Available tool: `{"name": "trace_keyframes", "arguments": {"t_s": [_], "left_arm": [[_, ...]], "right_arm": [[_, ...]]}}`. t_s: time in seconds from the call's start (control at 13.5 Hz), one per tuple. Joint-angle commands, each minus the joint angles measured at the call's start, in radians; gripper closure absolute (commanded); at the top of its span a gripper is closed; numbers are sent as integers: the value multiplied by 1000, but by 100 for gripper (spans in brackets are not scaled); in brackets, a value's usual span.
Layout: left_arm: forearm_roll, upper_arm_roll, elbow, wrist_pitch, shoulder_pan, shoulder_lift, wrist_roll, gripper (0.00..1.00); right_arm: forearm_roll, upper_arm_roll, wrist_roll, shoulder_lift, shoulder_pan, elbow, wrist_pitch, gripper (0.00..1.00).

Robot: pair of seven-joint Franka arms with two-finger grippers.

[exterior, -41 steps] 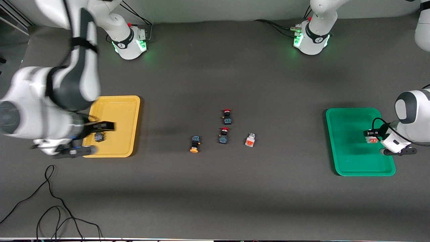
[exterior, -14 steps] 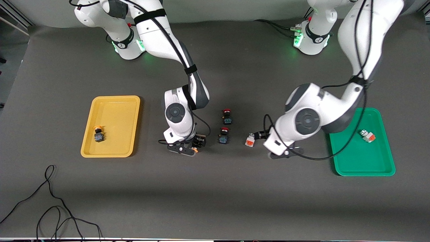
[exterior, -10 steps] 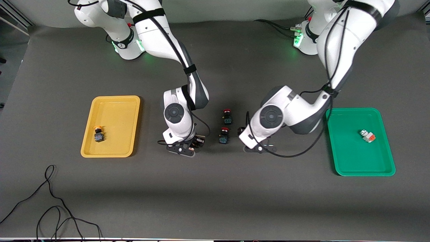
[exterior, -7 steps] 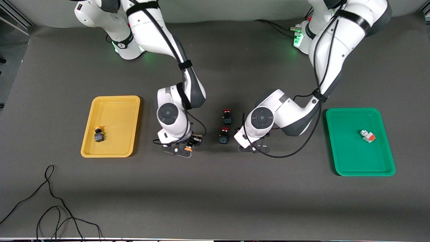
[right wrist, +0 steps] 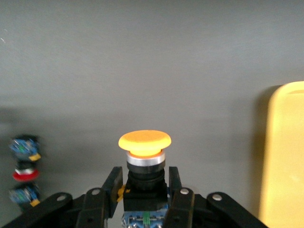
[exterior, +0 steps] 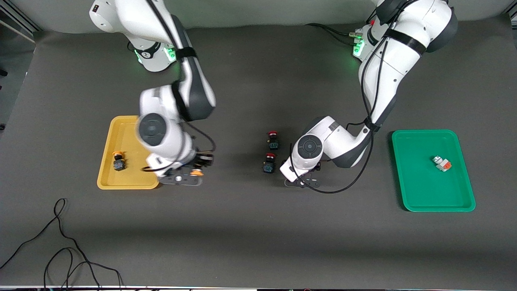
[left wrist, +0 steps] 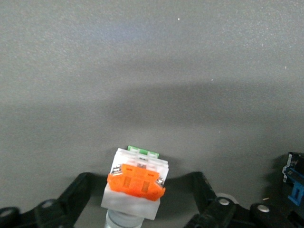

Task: Place green and yellow buttons in trays
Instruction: 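Carry the second buttons to the yellow and green trays respectively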

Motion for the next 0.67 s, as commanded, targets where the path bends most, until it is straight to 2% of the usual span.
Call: {"name": "trace_keyframes", "arguments": {"t_s": [0.0,0.3,0.44,0.59], "left_arm": [[12,26,-5,2,-20,-7,-21,100],[11,25,-1,-21,-15,-26,-56,100],[-2,17,18,-135,-8,-79,-58,100],[-11,12,29,-277,-6,-165,-59,100]], "right_arm": [[-12,-130,-248,-48,2,-50,-77,83],[-14,-339,-581,-73,14,-201,-81,83],[-14,-365,-637,-71,5,-244,-72,83],[-12,-365,-637,-71,19,-311,-16,83]]}}
